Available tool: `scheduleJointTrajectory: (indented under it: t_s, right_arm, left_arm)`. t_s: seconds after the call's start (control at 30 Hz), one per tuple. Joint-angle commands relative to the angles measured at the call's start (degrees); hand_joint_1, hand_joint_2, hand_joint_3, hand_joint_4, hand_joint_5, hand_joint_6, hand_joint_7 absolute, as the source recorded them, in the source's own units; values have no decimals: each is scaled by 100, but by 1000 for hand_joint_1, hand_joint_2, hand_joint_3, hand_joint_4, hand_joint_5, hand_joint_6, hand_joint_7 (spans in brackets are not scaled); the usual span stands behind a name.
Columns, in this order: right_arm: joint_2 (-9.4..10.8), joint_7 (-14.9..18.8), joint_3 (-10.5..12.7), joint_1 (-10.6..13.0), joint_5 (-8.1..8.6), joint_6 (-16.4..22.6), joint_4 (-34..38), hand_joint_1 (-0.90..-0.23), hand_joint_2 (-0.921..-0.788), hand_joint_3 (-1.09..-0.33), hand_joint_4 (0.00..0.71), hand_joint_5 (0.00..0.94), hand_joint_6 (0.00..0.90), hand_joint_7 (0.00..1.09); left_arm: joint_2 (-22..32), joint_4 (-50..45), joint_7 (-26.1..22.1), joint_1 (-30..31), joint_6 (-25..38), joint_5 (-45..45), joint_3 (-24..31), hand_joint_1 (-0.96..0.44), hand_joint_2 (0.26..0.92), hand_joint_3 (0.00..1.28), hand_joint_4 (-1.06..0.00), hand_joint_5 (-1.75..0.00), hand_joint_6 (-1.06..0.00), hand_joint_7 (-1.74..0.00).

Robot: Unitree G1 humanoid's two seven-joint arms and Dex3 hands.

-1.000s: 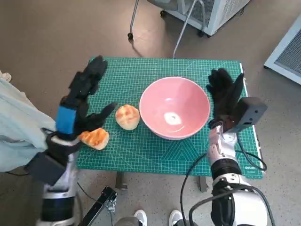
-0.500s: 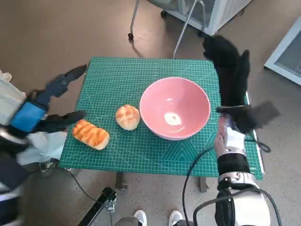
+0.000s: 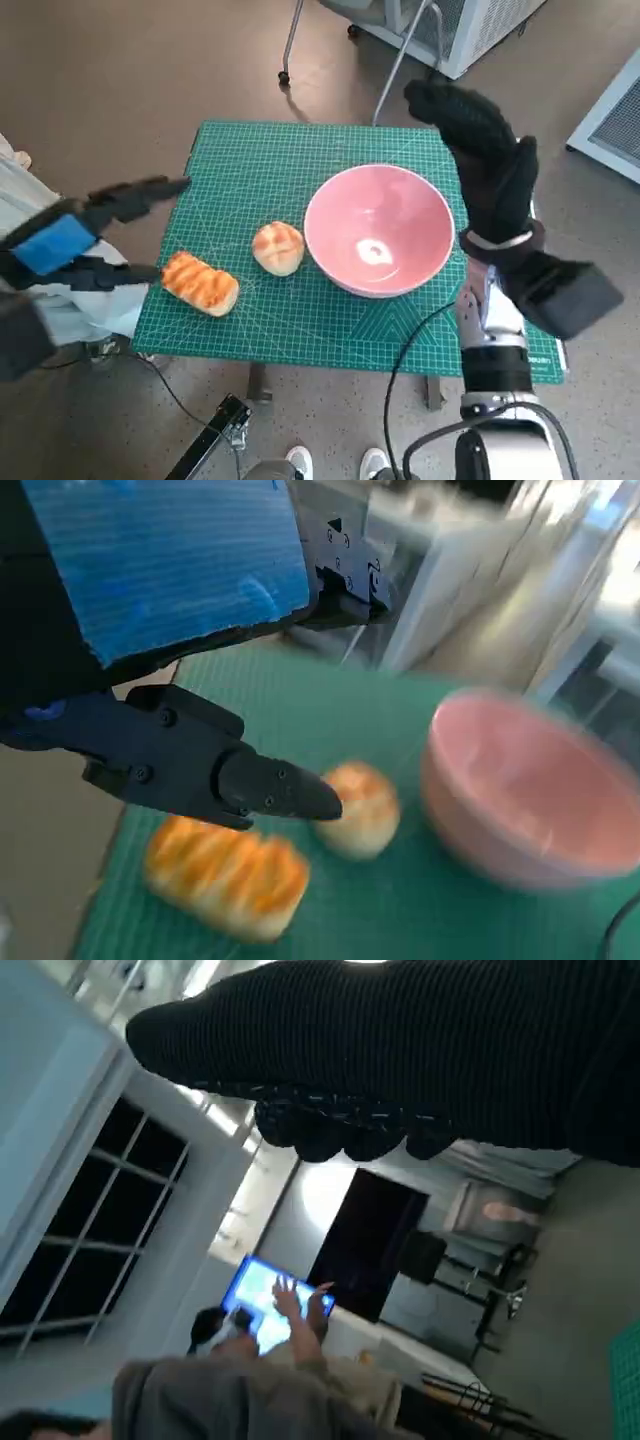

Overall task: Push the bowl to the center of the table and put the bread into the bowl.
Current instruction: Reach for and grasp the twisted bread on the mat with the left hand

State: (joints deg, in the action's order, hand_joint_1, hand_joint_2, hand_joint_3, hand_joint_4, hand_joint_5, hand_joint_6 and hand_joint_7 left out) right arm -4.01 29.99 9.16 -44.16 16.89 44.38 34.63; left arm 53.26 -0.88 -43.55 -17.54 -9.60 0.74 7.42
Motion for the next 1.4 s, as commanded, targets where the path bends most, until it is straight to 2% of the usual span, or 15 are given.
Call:
scheduleJointTrajectory:
  t_s: [0.03, 0.27, 0.47, 1.07, 1.23, 1.33, 1.37, 1.4]
  right_arm:
    - [46, -33, -94, 177, -7, -118, -119, -709, -921, -783, 276, 8, -1, 883]
    - [52, -144, -175, 185, -119, -111, -149, -713, -921, -780, 284, 12, -1, 912]
    - [42, -176, -217, 190, -104, -127, -196, -720, -921, -775, 284, 13, -1, 932]
    - [-37, -186, -204, 233, -91, -1, -193, -713, -921, -765, 287, 15, -1, 917]
    - [-55, -192, -200, 234, -101, 35, -161, -715, -921, -762, 288, 16, -1, 901]
    - [-70, -187, -194, 236, -99, 68, -126, -715, -921, -761, 289, 17, -1, 893]
    - [-72, -189, -194, 236, -101, 76, -119, -714, -921, -759, 289, 17, -1, 890]
    - [-75, -192, -194, 236, -104, 86, -112, -714, -921, -759, 289, 17, -1, 888]
  left_arm:
    - [154, -150, -175, 11, 188, 416, -370, -178, 801, 1, -188, 0, -347, -32]
    - [149, 178, -278, -259, 90, 1033, -921, -146, 795, 0, -175, 0, -336, -20]
    - [87, 623, -285, -524, -59, 1483, -1333, -141, 794, 0, -170, 0, -332, -15]
    - [-452, 2115, 211, -1104, -701, 2529, -2251, -149, 795, 1, -190, -12, -325, -7]
    - [-543, 2544, 415, -1317, -819, 2890, -2472, -118, 823, 10, -298, -35, -406, -40]
    - [-528, 2753, 614, -1474, -967, 3168, -2601, -102, 866, 21, -453, -77, -539, -104]
    - [-522, 2792, 658, -1506, -1003, 3215, -2620, -96, 885, 27, -546, -103, -612, -145]
    - [-505, 2819, 713, -1534, -1050, 3249, -2619, -93, 892, 28, -581, -109, -632, -170]
